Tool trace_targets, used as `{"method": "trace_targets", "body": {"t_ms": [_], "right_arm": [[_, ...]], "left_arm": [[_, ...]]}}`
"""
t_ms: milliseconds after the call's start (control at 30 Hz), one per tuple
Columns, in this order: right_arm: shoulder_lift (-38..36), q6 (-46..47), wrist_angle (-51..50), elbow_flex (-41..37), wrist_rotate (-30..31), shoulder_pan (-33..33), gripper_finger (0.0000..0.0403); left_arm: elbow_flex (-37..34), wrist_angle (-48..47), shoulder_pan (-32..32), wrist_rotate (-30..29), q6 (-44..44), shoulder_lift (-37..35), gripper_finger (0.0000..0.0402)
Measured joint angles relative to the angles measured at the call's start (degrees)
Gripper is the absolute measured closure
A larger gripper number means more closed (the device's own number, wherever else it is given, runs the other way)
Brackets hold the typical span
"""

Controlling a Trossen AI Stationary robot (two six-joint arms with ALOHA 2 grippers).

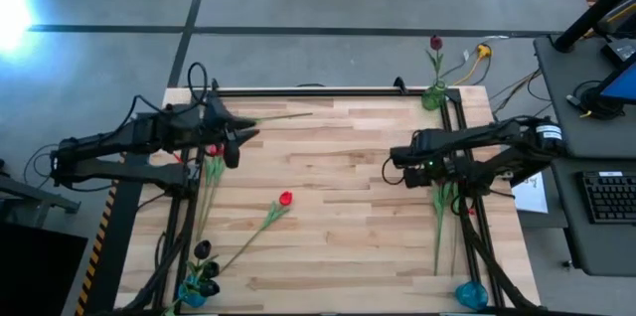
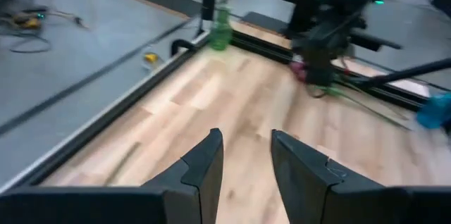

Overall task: Sort flowers into vase by color
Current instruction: Put the dark red tulip into the green vase

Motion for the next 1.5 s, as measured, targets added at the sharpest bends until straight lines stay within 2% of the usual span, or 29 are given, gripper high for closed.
{"method": "trace_targets", "body": {"t_ms": [67,200,500,633,733,933,1133,1333,1500], "right_arm": [[1.58,-0.01,2.33,-1.32,-0.49,-0.2,0.0204],[6.01,-0.41,2.6,0.14,5.1,-1.21,0.0223],[16.74,-6.87,2.54,-0.27,1.67,-3.3,0.027],[19.66,-8.92,2.05,0.06,-3.77,-3.11,0.0271],[19.48,-9.27,1.19,0.89,-5.83,-1.83,0.0266],[18.98,-10.0,2.4,0.03,-4.89,-1.68,0.0271],[19.63,-10.49,5.38,-1.27,-1.14,-1.53,0.0317],[19.58,-9.22,9.05,-1.34,-1.61,-1.55,0.0382],[17.53,-8.95,9.88,4.67,-0.18,-0.29,0.0391]], "left_arm": [[0.0,0.01,0.02,1.5,-1.03,0.02,0.0295],[0.02,0.21,-0.09,2.06,-2.91,0.0,0.0295],[0.02,2.29,-0.22,2.12,-3.01,0.04,0.0295],[0.02,2.33,-0.22,2.12,-2.47,0.04,0.0295],[0.02,2.33,-0.22,2.13,-2.41,0.04,0.0295],[0.0,2.2,-0.22,2.14,-0.48,0.04,0.0295],[0.0,2.31,-0.22,2.15,0.5,-0.08,0.0295],[0.98,2.13,-0.22,3.68,0.96,-0.55,0.0295],[2.09,0.58,-0.22,3.76,1.7,-1.17,0.0295]]}}
